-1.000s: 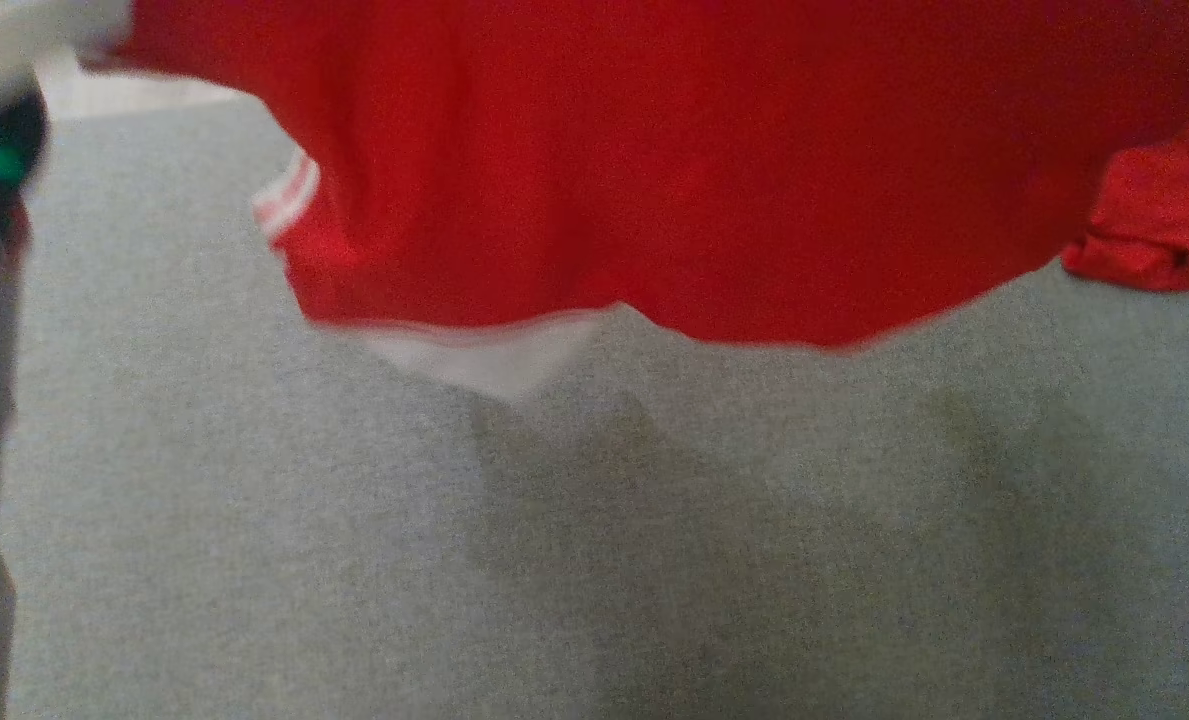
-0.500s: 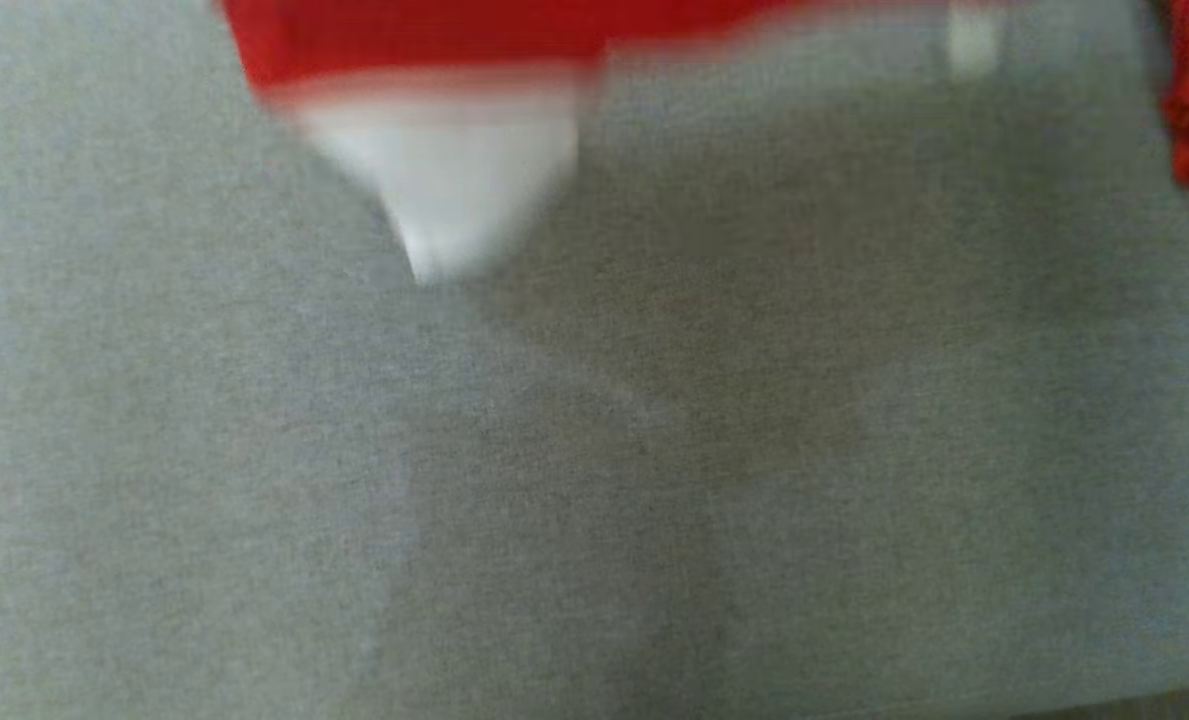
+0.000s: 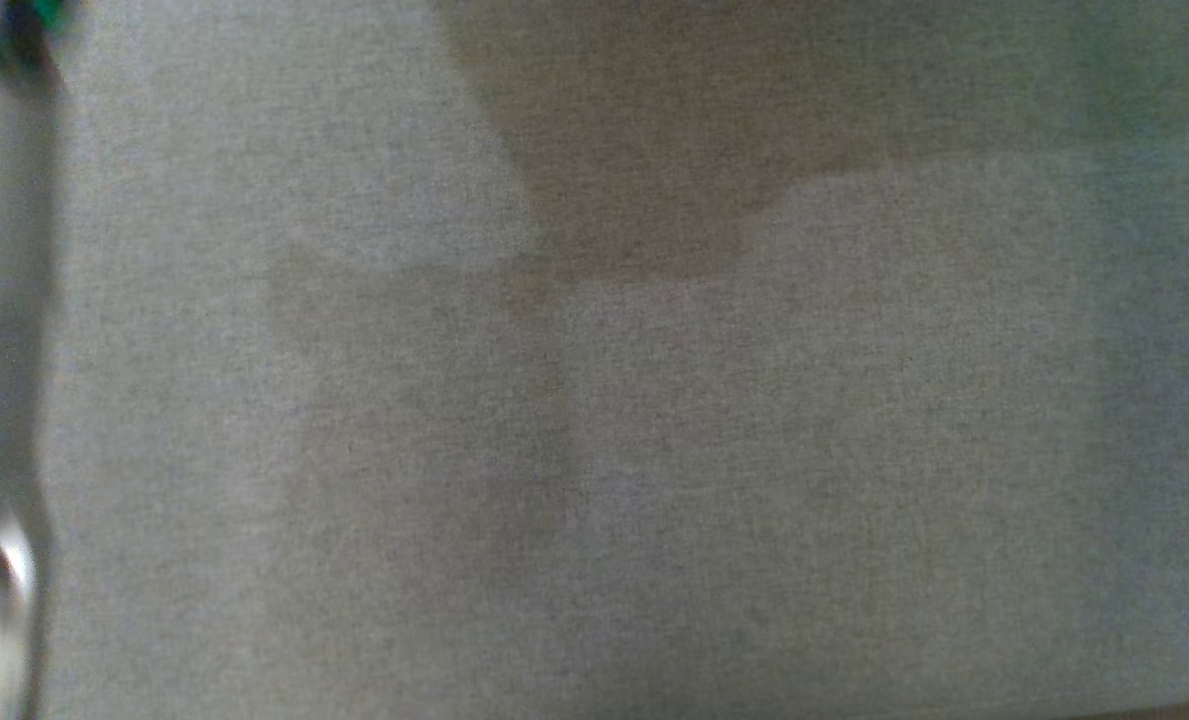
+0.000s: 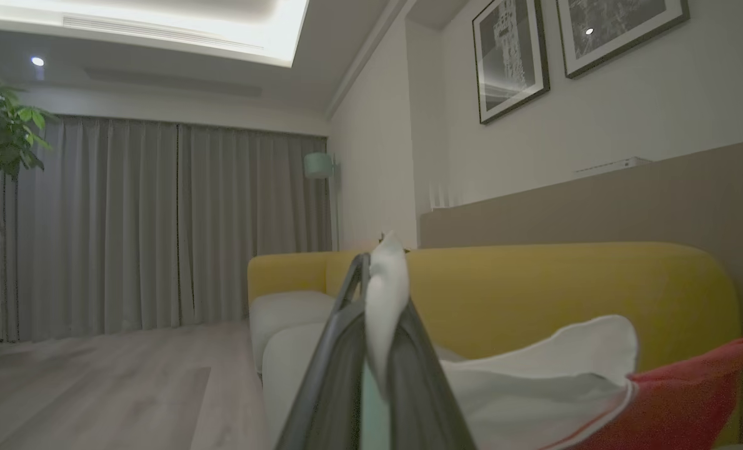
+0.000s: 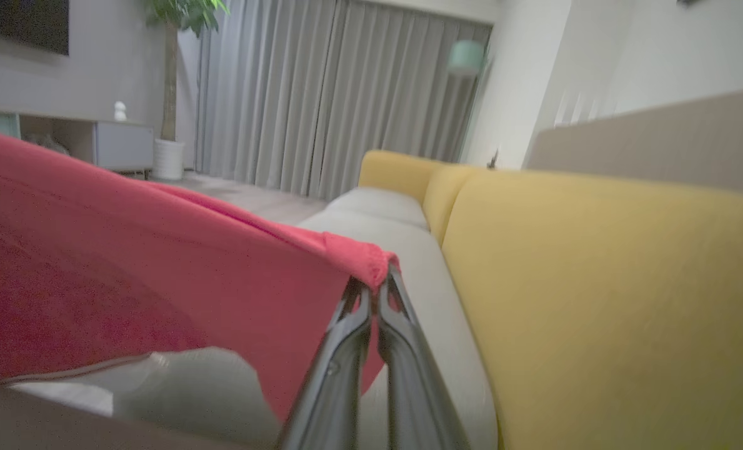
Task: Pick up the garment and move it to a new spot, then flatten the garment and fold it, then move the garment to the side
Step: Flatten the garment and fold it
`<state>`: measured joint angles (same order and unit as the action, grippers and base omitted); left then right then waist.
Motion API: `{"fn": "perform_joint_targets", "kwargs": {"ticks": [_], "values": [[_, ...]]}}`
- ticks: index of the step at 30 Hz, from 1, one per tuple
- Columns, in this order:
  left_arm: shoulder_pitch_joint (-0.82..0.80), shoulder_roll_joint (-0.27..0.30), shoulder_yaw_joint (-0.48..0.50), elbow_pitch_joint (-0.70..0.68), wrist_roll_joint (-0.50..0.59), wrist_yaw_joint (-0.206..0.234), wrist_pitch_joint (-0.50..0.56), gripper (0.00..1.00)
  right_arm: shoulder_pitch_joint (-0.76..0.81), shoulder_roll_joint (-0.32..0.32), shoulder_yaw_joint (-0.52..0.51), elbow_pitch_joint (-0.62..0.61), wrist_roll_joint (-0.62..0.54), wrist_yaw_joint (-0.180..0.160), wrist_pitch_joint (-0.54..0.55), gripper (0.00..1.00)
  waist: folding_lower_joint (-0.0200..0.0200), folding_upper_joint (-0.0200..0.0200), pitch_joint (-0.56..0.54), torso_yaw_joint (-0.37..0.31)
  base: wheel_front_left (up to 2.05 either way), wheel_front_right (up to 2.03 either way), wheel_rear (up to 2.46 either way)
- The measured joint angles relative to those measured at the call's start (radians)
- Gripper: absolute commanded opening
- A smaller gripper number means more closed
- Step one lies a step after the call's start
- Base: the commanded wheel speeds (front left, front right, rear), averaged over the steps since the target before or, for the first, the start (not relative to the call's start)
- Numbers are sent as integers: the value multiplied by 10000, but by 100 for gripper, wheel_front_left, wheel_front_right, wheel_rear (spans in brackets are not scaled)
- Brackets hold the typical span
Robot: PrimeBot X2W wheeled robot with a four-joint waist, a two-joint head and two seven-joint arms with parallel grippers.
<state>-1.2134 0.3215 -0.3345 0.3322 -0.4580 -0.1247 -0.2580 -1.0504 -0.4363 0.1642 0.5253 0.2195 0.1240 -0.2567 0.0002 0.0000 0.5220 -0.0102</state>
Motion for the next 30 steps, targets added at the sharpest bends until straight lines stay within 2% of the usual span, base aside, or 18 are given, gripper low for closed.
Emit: {"fn": "perform_joint_targets", "kwargs": {"ticks": [4,5,8,13,17,23,27,30], "values": [[3326,-86,410,-1338,-2,42,0,0,2013,228,-249,75,146,0,2,0,-1,0,-254,46,0,0,0],[3326,-86,410,-1338,-2,42,0,0,2013,228,-249,75,146,0,2,0,-1,0,-254,46,0,0,0],[5741,-238,685,-2151,0,238,4,0,3441,364,-522,-38,301,2,2,0,-3,1,-575,36,0,0,0],[9189,-754,1049,-2974,2,431,13,0,6041,564,-1030,-915,431,2,2,0,-5,1,-1162,-9,0,0,0],[11215,-1137,1147,-3528,192,545,13,0,8076,849,-1381,-1735,569,2,19,0,-6,1,-1637,-66,0,0,0],[12819,-1453,1218,-4171,364,625,13,0,9903,1210,-2000,-3206,621,2,606,0,-6,1,-1968,-105,0,0,0],[12644,-1459,1214,-4165,360,525,13,0,9978,1542,-2173,-3682,631,2,1037,0,-3,1,-1845,-78,0,0,0],[11855,-1465,1158,-3858,355,414,61,0,9635,1678,-2224,-3601,884,2,1371,0,-2,1,-1672,-54,0,0,0]]}}
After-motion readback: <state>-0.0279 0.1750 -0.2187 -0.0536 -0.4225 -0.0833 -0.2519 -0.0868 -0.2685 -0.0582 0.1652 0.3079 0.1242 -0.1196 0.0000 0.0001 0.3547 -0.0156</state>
